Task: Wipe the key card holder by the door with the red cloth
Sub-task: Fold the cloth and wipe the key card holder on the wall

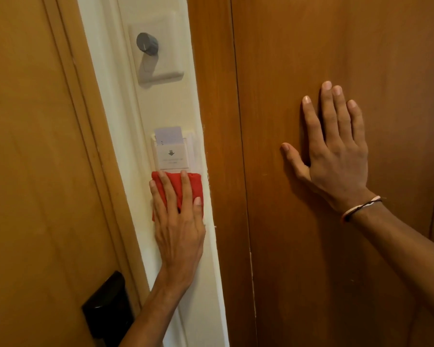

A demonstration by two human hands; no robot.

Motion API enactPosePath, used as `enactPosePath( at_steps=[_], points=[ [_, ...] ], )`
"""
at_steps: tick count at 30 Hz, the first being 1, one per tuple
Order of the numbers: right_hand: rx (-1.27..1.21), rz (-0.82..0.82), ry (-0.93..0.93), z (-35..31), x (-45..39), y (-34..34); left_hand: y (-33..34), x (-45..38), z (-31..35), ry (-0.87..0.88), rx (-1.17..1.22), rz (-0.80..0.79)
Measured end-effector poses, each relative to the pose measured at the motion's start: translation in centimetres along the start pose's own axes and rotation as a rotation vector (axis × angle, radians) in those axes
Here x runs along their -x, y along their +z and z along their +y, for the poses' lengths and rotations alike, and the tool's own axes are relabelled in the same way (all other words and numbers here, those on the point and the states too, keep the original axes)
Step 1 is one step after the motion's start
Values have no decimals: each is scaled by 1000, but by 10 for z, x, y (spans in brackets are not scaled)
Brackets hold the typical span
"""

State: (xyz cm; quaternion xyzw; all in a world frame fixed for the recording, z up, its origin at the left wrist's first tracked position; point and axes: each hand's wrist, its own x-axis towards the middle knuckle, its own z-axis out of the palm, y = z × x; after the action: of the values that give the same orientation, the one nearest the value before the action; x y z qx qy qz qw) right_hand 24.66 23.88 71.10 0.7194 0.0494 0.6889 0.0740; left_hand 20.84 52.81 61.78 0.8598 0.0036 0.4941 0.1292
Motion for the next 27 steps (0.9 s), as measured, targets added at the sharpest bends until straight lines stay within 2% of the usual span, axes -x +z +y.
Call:
enactPosePath(
  at_steps=[4,9,13,17,20,24,27],
  points=[
    [-2,4,3,-1,-1,-1,1,-6,-14,-69,60,40],
    [8,14,-1,0,0,0,5,-6,-13,66,17,48],
    [-1,6,2,-2,-1,-1,2,-18,-21,-75,139,113],
    [9,16,-1,-1,-1,0,4,-23,-25,39,111,127],
    [6,16,2,-1,-1,0,-5,-41,-32,45,66,91],
    [9,6,4,-1,-1,-1,-21,-73,-23,23,308,161],
    [12,7,8,-2,-1,-2,-19,-59,-24,54,283,149]
  ],
)
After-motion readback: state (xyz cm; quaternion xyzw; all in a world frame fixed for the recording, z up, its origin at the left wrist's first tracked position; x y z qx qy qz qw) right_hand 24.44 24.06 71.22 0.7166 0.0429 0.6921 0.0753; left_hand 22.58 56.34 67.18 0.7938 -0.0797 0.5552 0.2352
